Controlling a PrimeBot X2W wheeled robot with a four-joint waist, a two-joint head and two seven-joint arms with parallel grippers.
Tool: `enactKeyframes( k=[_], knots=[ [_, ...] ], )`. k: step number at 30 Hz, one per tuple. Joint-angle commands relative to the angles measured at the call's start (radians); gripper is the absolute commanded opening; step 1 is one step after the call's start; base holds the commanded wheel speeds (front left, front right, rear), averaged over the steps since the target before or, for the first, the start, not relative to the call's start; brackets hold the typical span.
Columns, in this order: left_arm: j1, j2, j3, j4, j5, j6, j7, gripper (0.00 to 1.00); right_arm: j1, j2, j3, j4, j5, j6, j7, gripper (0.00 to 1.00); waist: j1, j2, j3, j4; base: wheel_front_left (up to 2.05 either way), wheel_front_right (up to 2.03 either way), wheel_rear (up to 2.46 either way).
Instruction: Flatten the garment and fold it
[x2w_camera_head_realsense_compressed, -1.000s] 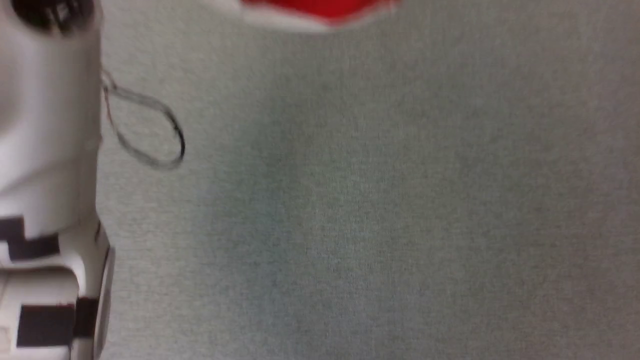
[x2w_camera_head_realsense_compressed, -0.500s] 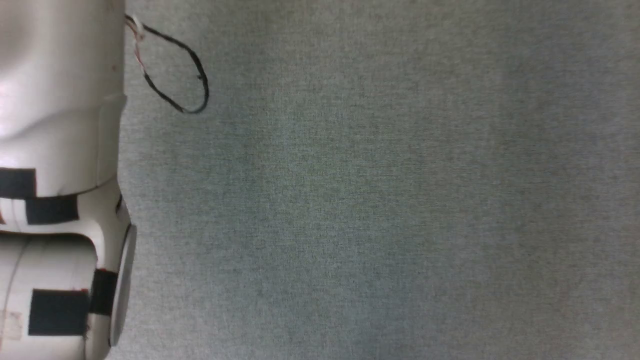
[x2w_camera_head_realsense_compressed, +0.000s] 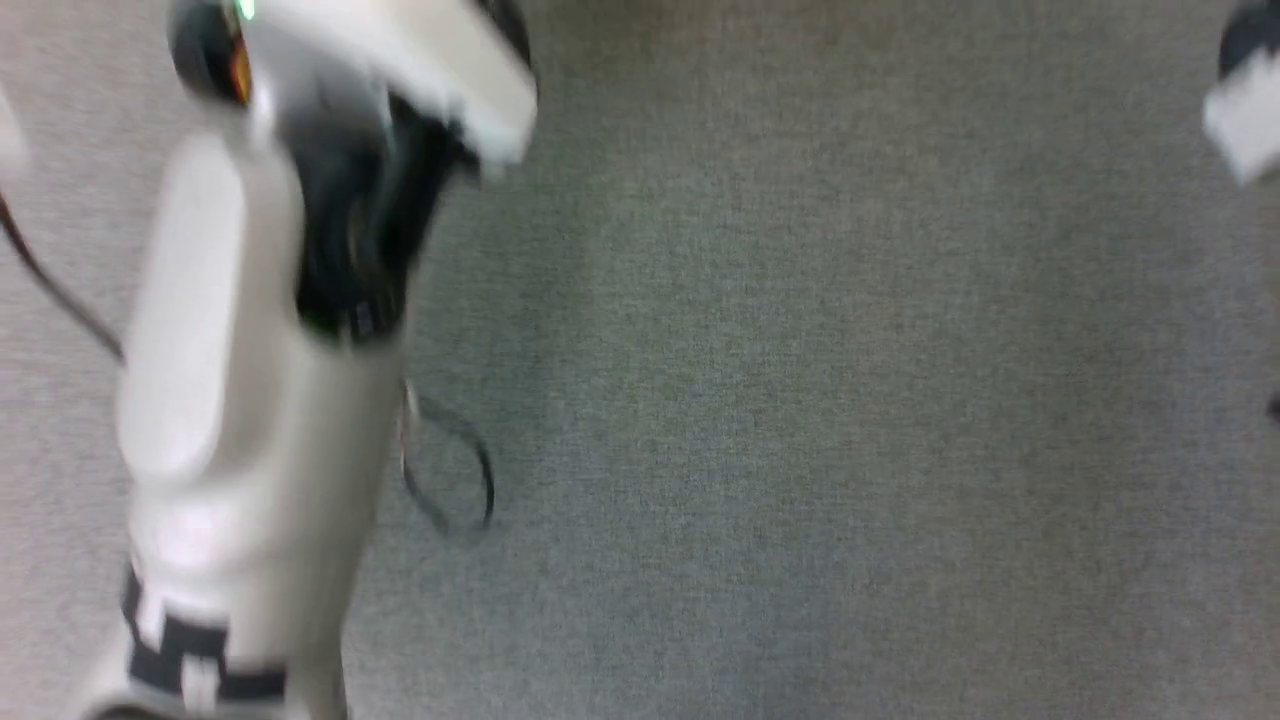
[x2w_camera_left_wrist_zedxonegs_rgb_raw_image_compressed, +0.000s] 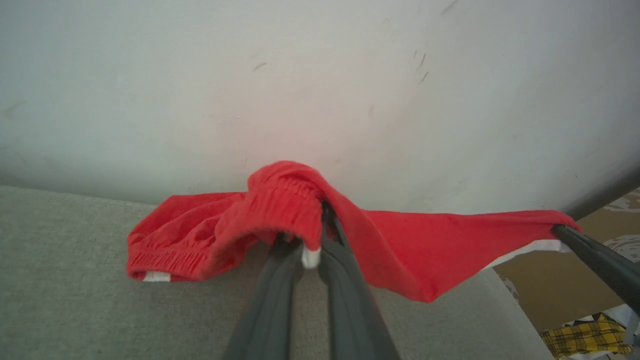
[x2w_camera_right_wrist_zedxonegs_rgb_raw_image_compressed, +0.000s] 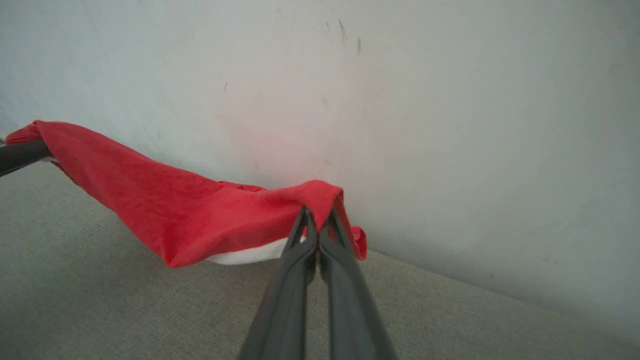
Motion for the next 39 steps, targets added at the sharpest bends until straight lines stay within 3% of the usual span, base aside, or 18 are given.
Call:
enactKeyframes(
  k=[1, 9, 20, 28, 39],
  knots=[
    [0.087, 0.002, -0.003, -0.055, -0.010, 0.017, 0.000, 0.00, 0.082, 0.012, -0.032, -0.047, 0.007, -0.001, 0.012, 0.00, 0.0003, 0.0000, -0.085, 0.021, 0.00, 0.00, 0.00],
    [0.460, 0.021, -0.060, -0.268, -0.004, 0.066, 0.003, 0.00, 0.436, 0.097, -0.168, -0.220, -0.002, -0.001, 0.056, 0.00, 0.0003, 0.0000, -0.184, 0.049, 0.00, 0.00, 0.00],
    [0.795, 0.038, -0.108, -0.309, -0.018, 0.095, -0.031, 0.00, 0.791, 0.267, -0.260, -0.340, -0.037, -0.001, 0.031, 0.00, 0.0003, 0.0000, -0.301, 0.062, 0.00, 0.00, 0.00],
    [0.971, 0.074, -0.109, -0.332, -0.054, 0.096, -0.029, 0.00, 0.981, 0.317, -0.286, -0.400, -0.052, -0.001, 0.028, 0.00, 0.0003, 0.0000, -0.381, 0.067, 0.00, 0.00, 0.00],
    [1.163, 0.115, -0.129, -0.412, -0.075, 0.117, -0.009, 0.00, 1.159, 0.324, -0.286, -0.429, 0.006, -0.001, 0.028, 0.00, 0.0003, 0.0000, -0.481, 0.058, 0.00, 0.00, 0.00]
  ],
)
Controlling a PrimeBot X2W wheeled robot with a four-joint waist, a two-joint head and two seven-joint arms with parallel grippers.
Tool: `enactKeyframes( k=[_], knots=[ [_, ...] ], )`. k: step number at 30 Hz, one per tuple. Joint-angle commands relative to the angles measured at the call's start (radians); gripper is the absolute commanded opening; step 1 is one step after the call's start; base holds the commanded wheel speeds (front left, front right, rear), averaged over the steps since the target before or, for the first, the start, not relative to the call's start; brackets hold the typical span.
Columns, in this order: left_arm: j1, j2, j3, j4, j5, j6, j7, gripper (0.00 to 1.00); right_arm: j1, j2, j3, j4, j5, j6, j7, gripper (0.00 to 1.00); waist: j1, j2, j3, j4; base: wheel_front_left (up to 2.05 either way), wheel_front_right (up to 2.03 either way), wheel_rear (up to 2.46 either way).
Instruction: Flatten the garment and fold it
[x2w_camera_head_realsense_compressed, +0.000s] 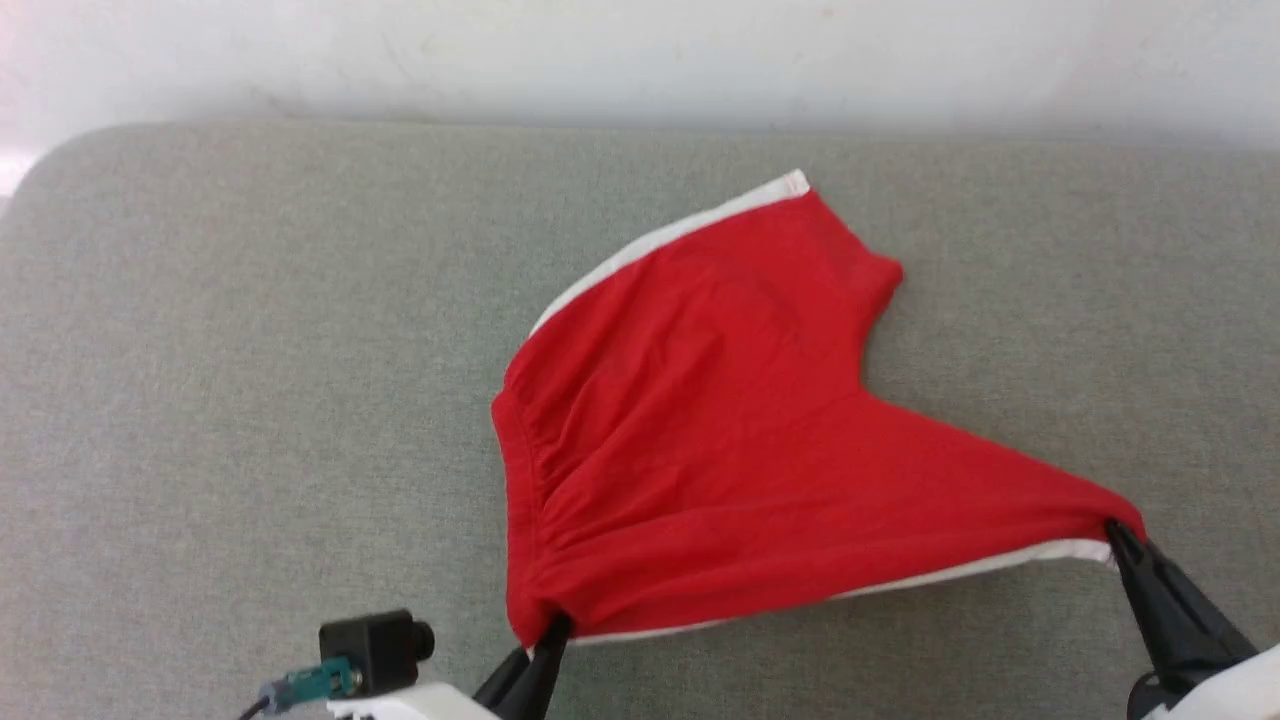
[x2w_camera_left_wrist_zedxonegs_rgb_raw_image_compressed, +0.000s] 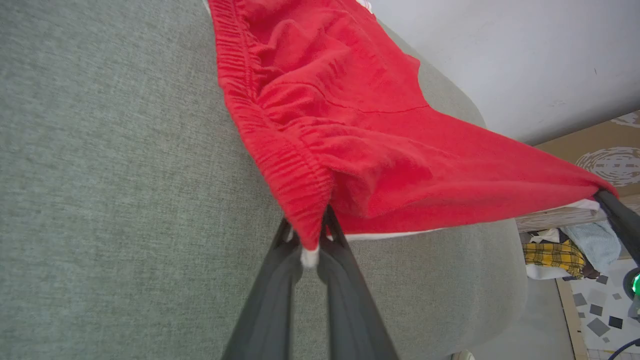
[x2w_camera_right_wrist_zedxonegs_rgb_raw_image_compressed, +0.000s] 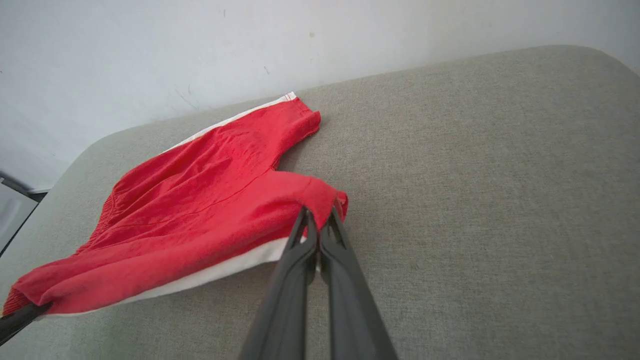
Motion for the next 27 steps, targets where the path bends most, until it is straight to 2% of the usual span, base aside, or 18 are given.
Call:
enactKeyframes(
  k=[1, 7, 13, 20, 27],
  knots=[
    [0.035, 0.013, 0.000, -0.018, -0.008, 0.008, 0.003, 0.00, 0.029, 0.004, 0.008, -0.009, 0.013, -0.001, -0.006, 0.00, 0.0001, -0.0001, -0.040, -0.008, 0.00, 0.00, 0.00],
    [0.108, 0.022, 0.007, -0.067, -0.016, 0.034, 0.002, 0.00, 0.088, 0.004, 0.022, -0.023, 0.034, -0.001, -0.010, 0.00, 0.0001, -0.0001, -0.067, -0.013, 0.00, 0.00, 0.00],
    [0.093, 0.000, 0.007, -0.084, -0.015, 0.045, -0.012, 0.00, 0.057, 0.004, 0.040, -0.043, 0.001, -0.001, 0.011, 0.00, 0.0001, -0.0001, -0.044, 0.000, 0.00, 0.00, 0.00],
    [-0.035, -0.035, -0.009, -0.065, 0.029, 0.053, -0.022, 0.00, -0.118, -0.016, 0.044, -0.063, -0.074, -0.001, 0.095, 0.00, 0.0001, -0.0001, 0.052, 0.047, 0.00, 0.00, 0.00],
    [-0.220, -0.088, -0.027, -0.037, 0.081, 0.069, -0.023, 0.00, -0.356, -0.131, 0.056, -0.038, -0.092, -0.001, 0.178, 0.00, 0.0001, -0.0001, 0.157, 0.119, 0.00, 0.00, 0.00]
  ],
)
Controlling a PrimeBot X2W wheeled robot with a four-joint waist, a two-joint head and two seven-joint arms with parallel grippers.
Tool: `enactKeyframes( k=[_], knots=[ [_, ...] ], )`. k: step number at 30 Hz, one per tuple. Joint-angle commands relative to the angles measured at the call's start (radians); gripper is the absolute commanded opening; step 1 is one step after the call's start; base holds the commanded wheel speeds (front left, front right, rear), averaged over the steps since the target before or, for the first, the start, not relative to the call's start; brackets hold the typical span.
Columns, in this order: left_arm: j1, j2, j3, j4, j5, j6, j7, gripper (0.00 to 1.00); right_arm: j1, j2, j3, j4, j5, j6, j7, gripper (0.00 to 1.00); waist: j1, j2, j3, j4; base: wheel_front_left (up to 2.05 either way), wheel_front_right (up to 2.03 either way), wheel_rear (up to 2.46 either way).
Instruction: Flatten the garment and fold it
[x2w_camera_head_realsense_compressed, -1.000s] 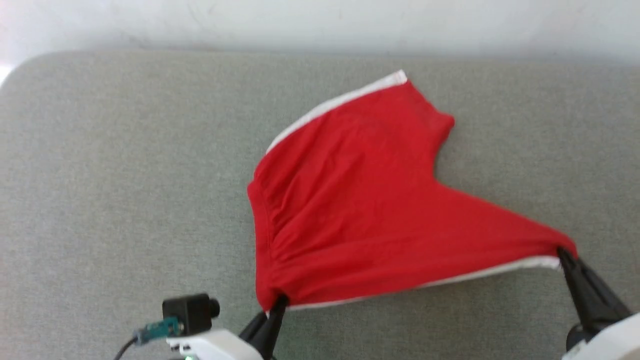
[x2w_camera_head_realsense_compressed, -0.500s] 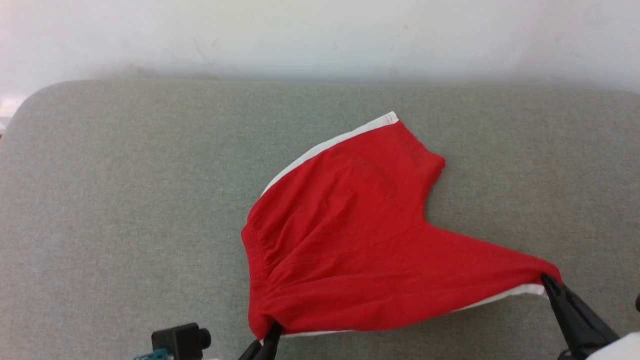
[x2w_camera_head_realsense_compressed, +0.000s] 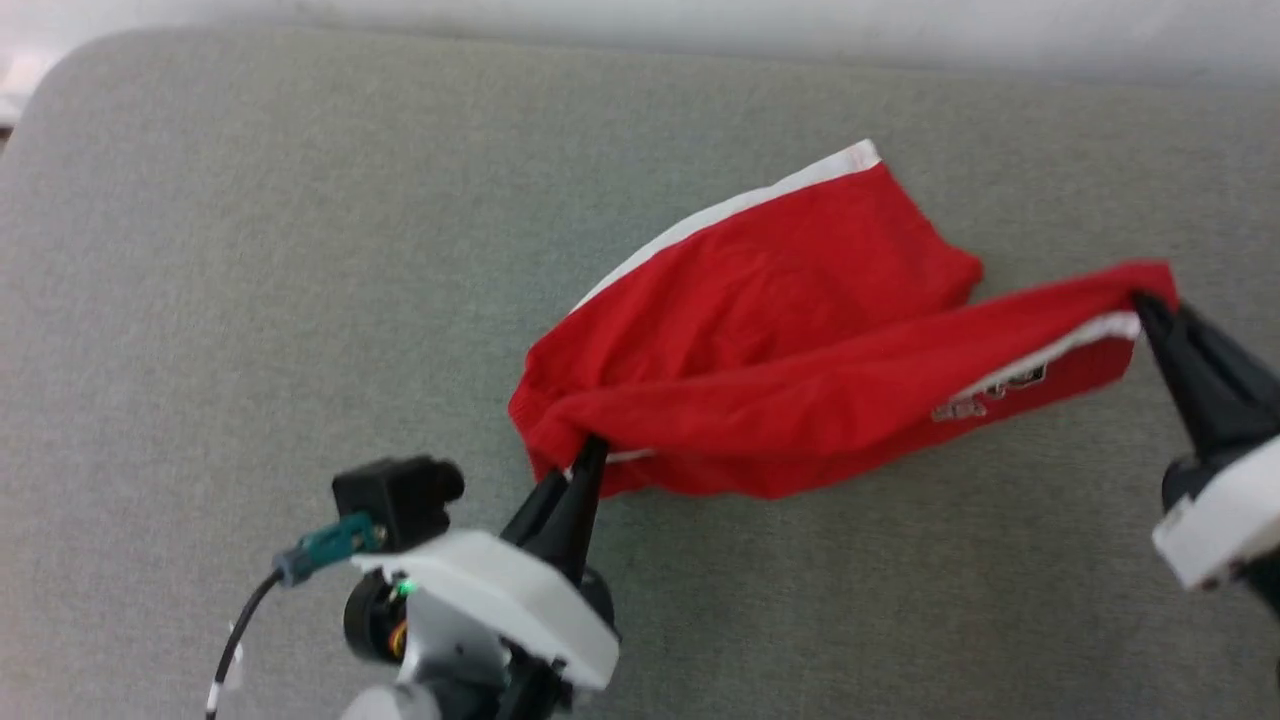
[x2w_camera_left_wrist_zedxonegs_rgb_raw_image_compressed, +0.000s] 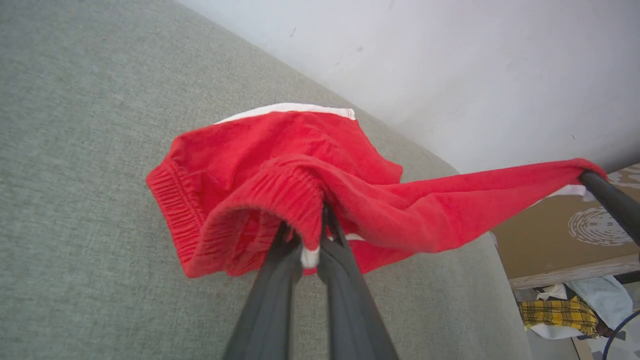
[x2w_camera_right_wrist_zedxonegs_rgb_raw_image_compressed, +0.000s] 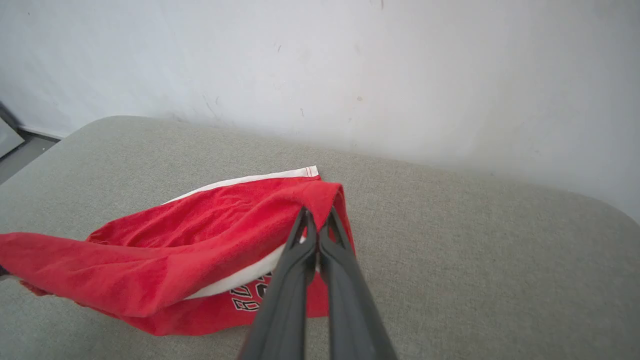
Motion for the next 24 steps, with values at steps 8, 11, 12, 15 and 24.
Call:
enactKeyframes(
  k=[8, 11, 12, 15, 24],
  knots=[
    [-0.170, -0.059, -0.030, 0.065, 0.020, 0.016, 0.009, 0.00, -0.331, -0.157, 0.101, 0.137, 0.001, -0.001, 0.087, 0.00, -0.0002, 0.0000, 0.164, 0.133, 0.00, 0.00, 0.00],
    [-0.208, -0.073, -0.034, 0.090, 0.016, 0.022, 0.001, 0.00, -0.426, -0.181, 0.123, 0.204, 0.008, -0.001, 0.107, 0.00, -0.0002, 0.0000, 0.195, 0.159, 0.00, 0.00, 0.00],
    [-0.220, -0.076, -0.036, 0.099, 0.015, 0.022, -0.004, 0.00, -0.453, -0.188, 0.129, 0.227, 0.008, -0.001, 0.113, 0.00, -0.0002, 0.0000, 0.203, 0.167, 0.00, 0.00, 0.00],
    [-0.252, -0.087, -0.041, 0.124, 0.004, 0.028, -0.023, 0.00, -0.524, -0.219, 0.154, 0.291, -0.009, -0.001, 0.118, 0.00, -0.0002, 0.0000, 0.227, 0.189, 0.00, 0.00, 0.00],
    [-0.340, -0.102, -0.072, 0.205, -0.049, 0.036, -0.072, 0.00, -0.652, -0.258, 0.232, 0.474, -0.040, -0.001, 0.098, 0.00, -0.0002, 0.0000, 0.274, 0.221, 0.00, 0.00, 0.00]
  ],
)
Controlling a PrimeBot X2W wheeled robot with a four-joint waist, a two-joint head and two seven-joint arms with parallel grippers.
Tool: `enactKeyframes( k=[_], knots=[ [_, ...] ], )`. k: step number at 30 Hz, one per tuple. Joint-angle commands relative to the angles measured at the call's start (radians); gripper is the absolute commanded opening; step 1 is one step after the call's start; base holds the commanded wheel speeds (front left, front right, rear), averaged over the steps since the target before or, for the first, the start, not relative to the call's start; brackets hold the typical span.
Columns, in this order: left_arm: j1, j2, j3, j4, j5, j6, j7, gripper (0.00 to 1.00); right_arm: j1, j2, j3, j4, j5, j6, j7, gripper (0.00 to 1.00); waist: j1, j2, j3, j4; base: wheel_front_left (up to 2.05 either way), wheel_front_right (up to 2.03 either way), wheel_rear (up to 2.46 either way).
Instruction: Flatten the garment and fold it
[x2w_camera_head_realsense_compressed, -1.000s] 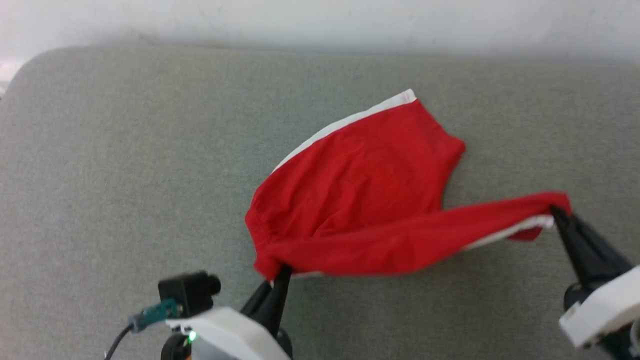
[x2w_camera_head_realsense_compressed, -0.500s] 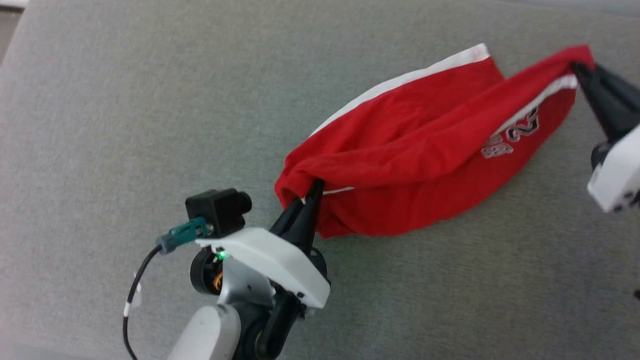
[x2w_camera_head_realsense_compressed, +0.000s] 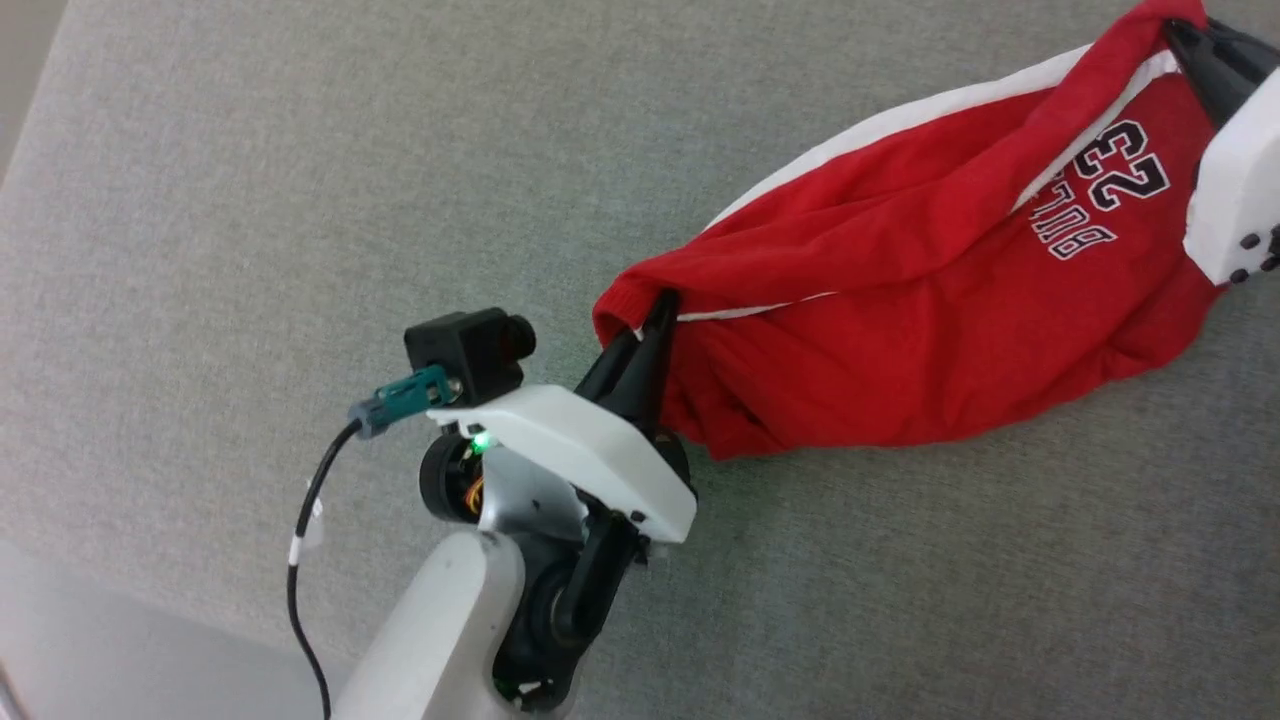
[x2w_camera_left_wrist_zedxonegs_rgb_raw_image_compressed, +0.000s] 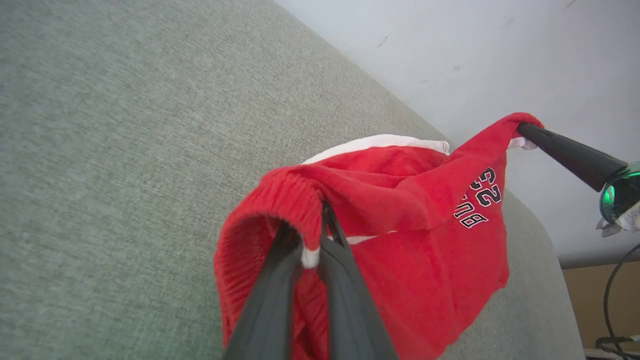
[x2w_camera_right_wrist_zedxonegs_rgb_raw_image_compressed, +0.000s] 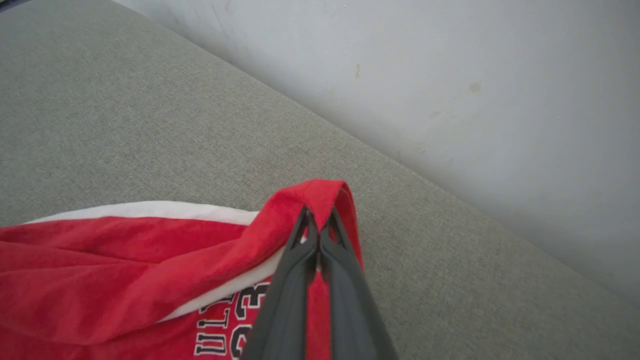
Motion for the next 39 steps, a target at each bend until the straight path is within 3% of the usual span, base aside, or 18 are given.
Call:
enactKeyframes(
  k=[1, 11, 15, 18, 19, 20, 21, 22, 32, 39],
  knots=[
    [-0.020, -0.006, -0.003, 0.007, -0.006, 0.004, -0.008, 0.00, -0.016, 0.000, 0.005, 0.008, -0.008, -0.001, -0.008, 0.00, -0.0001, 0.0000, 0.020, 0.017, 0.00, 0.00, 0.00],
    [-0.082, -0.008, -0.026, 0.107, -0.053, 0.027, -0.029, 0.00, -0.060, -0.015, 0.033, 0.131, -0.016, -0.001, -0.047, 0.00, -0.0001, 0.0000, 0.045, 0.016, 0.00, 0.00, 0.00],
    [-0.096, -0.008, -0.041, 0.140, -0.078, 0.027, -0.036, 0.21, -0.064, -0.016, 0.040, 0.172, -0.009, -0.001, -0.060, 0.03, -0.0001, 0.0000, 0.050, 0.015, 0.00, 0.00, 0.00],
    [-0.109, -0.008, -0.053, 0.159, -0.096, 0.028, -0.048, 0.29, -0.064, -0.021, 0.051, 0.195, 0.000, -0.001, -0.073, 0.09, -0.0001, 0.0000, 0.050, 0.016, 0.00, 0.00, 0.00],
    [-0.114, -0.008, -0.056, 0.165, -0.100, 0.029, -0.051, 0.38, -0.064, -0.023, 0.054, 0.203, 0.004, -0.001, -0.077, 0.17, -0.0001, 0.0000, 0.050, 0.017, 0.00, 0.00, 0.00],
    [-0.119, -0.008, -0.058, 0.170, -0.105, 0.031, -0.056, 1.00, -0.065, -0.024, 0.056, 0.210, 0.007, -0.001, -0.082, 0.42, -0.0001, 0.0000, 0.050, 0.018, 0.00, 0.00, 0.00],
    [-0.123, -0.008, -0.061, 0.175, -0.108, 0.033, -0.061, 1.00, -0.067, -0.026, 0.059, 0.216, 0.009, -0.001, -0.088, 0.81, -0.0001, 0.0000, 0.049, 0.019, 0.00, 0.00, 0.00],
    [-0.128, -0.008, -0.064, 0.179, -0.113, 0.034, -0.067, 1.00, -0.069, -0.029, 0.062, 0.223, 0.010, -0.001, -0.094, 1.00, -0.0001, 0.0000, 0.049, 0.021, 0.00, 0.00, 0.00],
    [-0.140, 0.000, -0.069, 0.202, -0.127, 0.035, -0.126, 1.00, -0.062, -0.022, 0.068, 0.266, 0.050, -0.001, -0.121, 1.00, -0.0001, 0.0000, -0.014, 0.009, 0.00, 0.00, 0.00],
    [-0.071, 0.053, -0.044, 0.114, -0.094, 0.044, -0.193, 1.00, 0.024, 0.013, -0.007, 0.185, 0.086, -0.001, -0.156, 1.00, -0.0001, 0.0000, -0.117, -0.003, 0.00, 0.00, 0.00]
  ],
)
